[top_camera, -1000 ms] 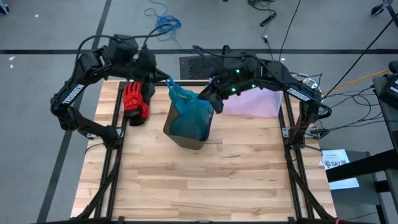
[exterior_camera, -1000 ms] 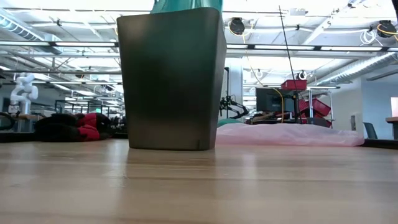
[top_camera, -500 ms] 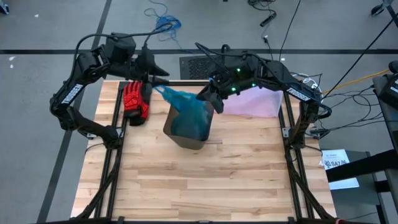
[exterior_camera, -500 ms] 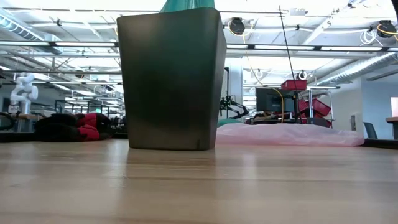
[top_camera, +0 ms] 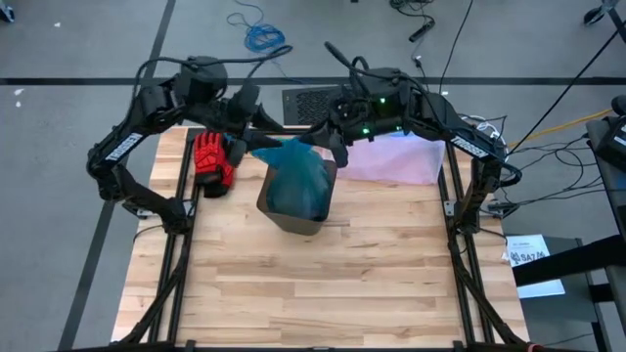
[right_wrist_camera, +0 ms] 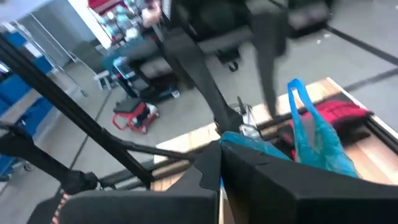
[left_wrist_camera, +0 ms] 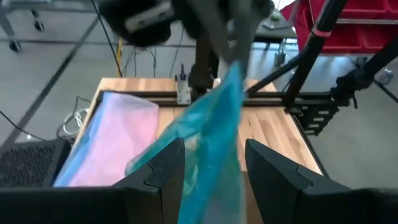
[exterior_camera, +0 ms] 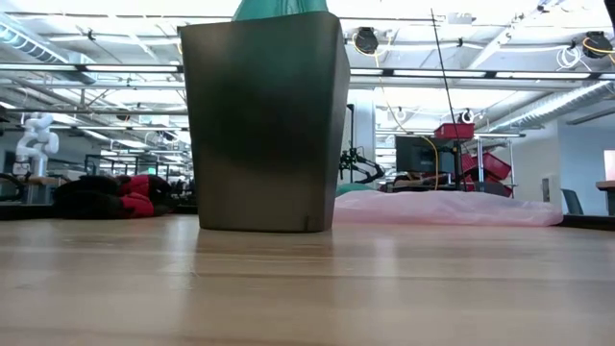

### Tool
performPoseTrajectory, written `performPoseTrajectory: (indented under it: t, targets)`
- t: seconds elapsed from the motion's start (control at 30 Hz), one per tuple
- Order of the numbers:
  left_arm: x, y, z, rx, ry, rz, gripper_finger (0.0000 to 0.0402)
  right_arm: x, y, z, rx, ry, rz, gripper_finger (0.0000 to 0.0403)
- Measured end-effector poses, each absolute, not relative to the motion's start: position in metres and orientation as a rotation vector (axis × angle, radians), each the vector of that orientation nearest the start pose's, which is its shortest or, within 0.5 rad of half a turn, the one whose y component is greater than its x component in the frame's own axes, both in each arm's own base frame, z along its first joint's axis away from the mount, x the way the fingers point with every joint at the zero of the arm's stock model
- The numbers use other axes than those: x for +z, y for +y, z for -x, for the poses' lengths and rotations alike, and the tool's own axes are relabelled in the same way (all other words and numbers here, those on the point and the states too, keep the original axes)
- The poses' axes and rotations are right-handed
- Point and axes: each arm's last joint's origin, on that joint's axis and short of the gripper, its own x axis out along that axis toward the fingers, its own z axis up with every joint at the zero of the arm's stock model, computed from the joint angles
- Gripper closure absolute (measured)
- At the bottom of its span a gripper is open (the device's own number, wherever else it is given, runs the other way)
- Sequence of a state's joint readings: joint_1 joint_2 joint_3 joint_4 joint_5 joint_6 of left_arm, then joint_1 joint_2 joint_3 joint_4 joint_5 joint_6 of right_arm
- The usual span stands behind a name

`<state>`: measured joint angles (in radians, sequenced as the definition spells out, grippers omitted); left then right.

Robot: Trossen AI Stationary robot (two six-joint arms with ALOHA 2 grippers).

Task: Place trash/remove bag and relplace
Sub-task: Remove the blue trash bag from the black trash bin

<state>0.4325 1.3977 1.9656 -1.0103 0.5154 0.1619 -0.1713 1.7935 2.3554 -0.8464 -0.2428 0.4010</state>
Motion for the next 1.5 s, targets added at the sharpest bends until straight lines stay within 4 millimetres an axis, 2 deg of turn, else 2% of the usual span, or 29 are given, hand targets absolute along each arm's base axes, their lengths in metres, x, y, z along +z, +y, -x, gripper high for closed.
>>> performPoseTrajectory:
  t: [0.17, 0.33, 0.43, 0.53, 0.6, 0.77, 1.17, 1.3, 1.5]
  targets:
    - [0.496, 0.083, -0.238, -0.158, 0.428, 0.058, 0.0237, 0.521, -0.051, -0.343, 0.050, 0.237, -0.461, 0.0403]
    - [0.489, 0.080, -0.250, -0.184, 0.455, 0.067, 0.0244, 0.523, -0.050, -0.344, 0.057, 0.218, -0.469, 0.0403]
    - [0.487, 0.080, -0.253, -0.176, 0.468, 0.086, 0.0284, 0.523, -0.050, -0.344, 0.057, 0.216, -0.468, 0.0403]
    - [0.485, 0.079, -0.252, -0.178, 0.493, 0.098, 0.0365, 0.525, -0.050, -0.344, 0.060, 0.200, -0.465, 0.0403]
    - [0.483, 0.079, -0.252, -0.177, 0.507, 0.106, 0.0389, 0.526, -0.050, -0.344, 0.062, 0.191, -0.463, 0.0403]
    - [0.474, 0.078, -0.255, -0.183, 0.544, 0.119, 0.0399, 0.530, -0.051, -0.344, 0.070, 0.153, -0.452, 0.0403]
    - [0.468, 0.076, -0.255, -0.161, 0.596, 0.096, 0.0401, 0.545, -0.048, -0.322, 0.070, 0.110, -0.405, 0.0400]
    - [0.468, 0.077, -0.255, -0.159, 0.597, 0.098, 0.0401, 0.545, -0.047, -0.319, 0.070, 0.123, -0.373, 0.0365]
    - [0.468, 0.077, -0.255, -0.156, 0.597, 0.108, 0.0401, 0.538, -0.041, -0.317, 0.042, 0.196, -0.256, 0.0259]
